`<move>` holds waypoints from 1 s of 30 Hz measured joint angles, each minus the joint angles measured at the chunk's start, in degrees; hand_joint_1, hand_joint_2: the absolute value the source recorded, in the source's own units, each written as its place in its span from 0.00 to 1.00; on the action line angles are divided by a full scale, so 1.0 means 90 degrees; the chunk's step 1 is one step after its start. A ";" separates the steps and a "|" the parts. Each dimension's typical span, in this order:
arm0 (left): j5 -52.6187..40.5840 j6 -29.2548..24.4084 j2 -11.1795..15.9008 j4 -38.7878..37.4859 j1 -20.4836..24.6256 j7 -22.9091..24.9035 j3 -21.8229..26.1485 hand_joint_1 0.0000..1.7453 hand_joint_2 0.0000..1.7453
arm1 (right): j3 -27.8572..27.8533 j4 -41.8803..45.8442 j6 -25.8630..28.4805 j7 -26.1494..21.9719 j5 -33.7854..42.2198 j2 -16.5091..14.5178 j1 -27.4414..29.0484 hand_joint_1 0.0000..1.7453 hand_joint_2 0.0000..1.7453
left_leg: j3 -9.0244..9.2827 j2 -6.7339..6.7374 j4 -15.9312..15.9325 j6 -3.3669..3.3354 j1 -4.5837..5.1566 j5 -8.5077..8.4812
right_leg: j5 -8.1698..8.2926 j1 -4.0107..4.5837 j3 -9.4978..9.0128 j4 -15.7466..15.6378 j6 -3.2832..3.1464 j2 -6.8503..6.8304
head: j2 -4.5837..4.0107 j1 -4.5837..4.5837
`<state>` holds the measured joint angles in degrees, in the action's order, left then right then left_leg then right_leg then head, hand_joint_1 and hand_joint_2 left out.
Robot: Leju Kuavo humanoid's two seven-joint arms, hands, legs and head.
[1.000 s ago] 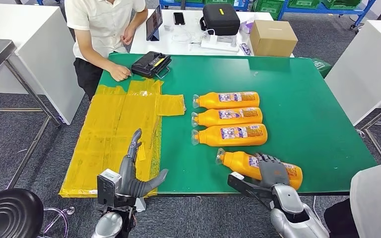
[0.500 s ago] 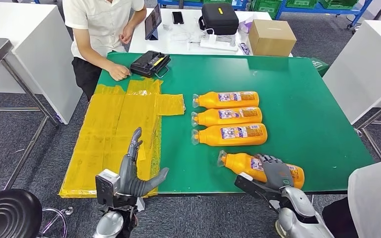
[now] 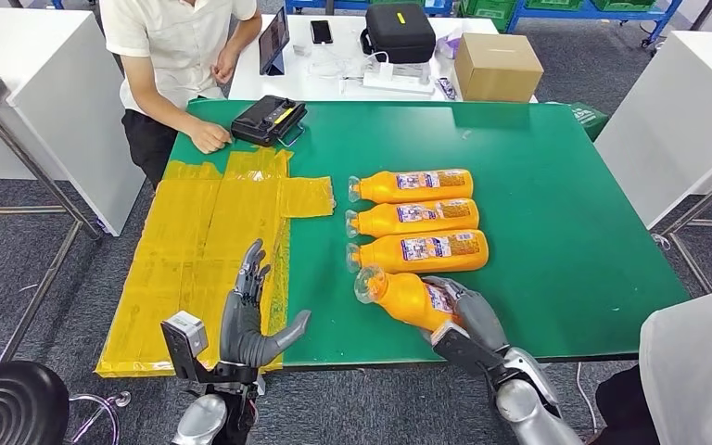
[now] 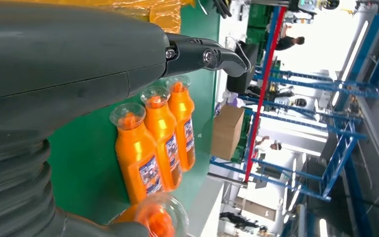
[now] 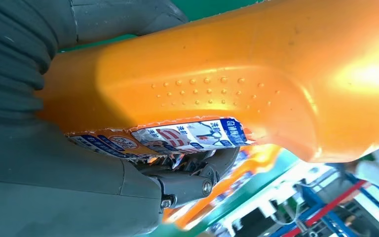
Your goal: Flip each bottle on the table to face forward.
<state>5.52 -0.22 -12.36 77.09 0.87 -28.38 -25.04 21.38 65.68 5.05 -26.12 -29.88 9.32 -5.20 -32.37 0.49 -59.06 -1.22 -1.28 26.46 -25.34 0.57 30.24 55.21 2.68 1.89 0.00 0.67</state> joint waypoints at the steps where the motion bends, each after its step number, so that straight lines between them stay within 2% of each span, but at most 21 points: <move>1: 0.0087 -0.0017 -0.0005 -0.0005 0.0005 0.0009 0.0001 0.00 1.00 | -0.0004 0.0058 -0.0039 -0.0031 0.0076 -0.0041 0.0026 1.00 1.00 | -0.0009 -0.0002 0.0000 0.0001 0.0000 -0.0001 | 0.0006 0.0000 -0.0005 0.0003 -0.0001 -0.0002 | 0.0000 0.0001; 8: 0.0841 -0.0082 -0.0049 -0.0039 0.0005 0.0173 0.0024 0.00 1.00 | -0.0077 0.0408 -0.0131 -0.0257 0.0403 -0.0231 0.0141 1.00 1.00 | -0.0082 -0.0009 -0.0002 0.0009 0.0005 -0.0017 | 0.0011 -0.0004 0.0016 0.0017 0.0006 -0.0014 | 0.0000 0.0001; 14: 0.1833 0.0409 -0.0046 -0.0098 0.0001 0.0585 -0.0062 0.00 1.00 | -0.0094 0.0606 -0.0225 -0.0397 0.0638 -0.0474 0.0161 1.00 1.00 | -0.0142 -0.0029 -0.0002 0.0009 0.0011 -0.0027 | 0.0011 -0.0009 0.0076 0.0034 0.0005 -0.0029 | 0.0000 0.0000; 22: 0.2160 0.0996 0.0092 -0.0235 -0.0001 0.1077 -0.0418 0.00 1.00 | 0.0016 0.0582 -0.0234 -0.0518 0.0726 -0.0678 -0.0007 1.00 1.00 | -0.0192 -0.0076 -0.0003 0.0017 0.0012 -0.0041 | 0.0009 -0.0010 0.0112 0.0049 0.0006 -0.0072 | 0.0000 0.0001; 26: 0.2159 0.1340 0.0207 -0.0351 0.0001 0.1001 -0.0729 0.00 1.00 | 0.0163 0.0467 -0.0234 -0.0573 0.0756 -0.0769 -0.0248 1.00 1.00 | -0.0211 -0.0081 -0.0004 0.0020 0.0012 -0.0047 | 0.0009 -0.0011 0.0132 0.0053 0.0006 -0.0079 | 0.0000 0.0000; 30: 0.2122 0.1432 0.0301 -0.0402 0.0006 0.0909 -0.0896 0.00 1.00 | 0.0241 0.0365 -0.0234 -0.0588 0.0765 -0.0810 -0.0454 1.00 1.00 | -0.0219 -0.0084 -0.0004 0.0021 0.0012 -0.0048 | 0.0009 -0.0011 0.0141 0.0056 0.0006 -0.0085 | 0.0000 0.0000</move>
<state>24.62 12.66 -9.65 73.48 0.93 -20.20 -33.10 23.55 68.97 2.95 -31.41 -23.00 2.03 -9.29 -34.35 -0.27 -59.10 -1.04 -1.18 26.03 -25.26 0.47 31.51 55.71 2.74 1.12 0.00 0.67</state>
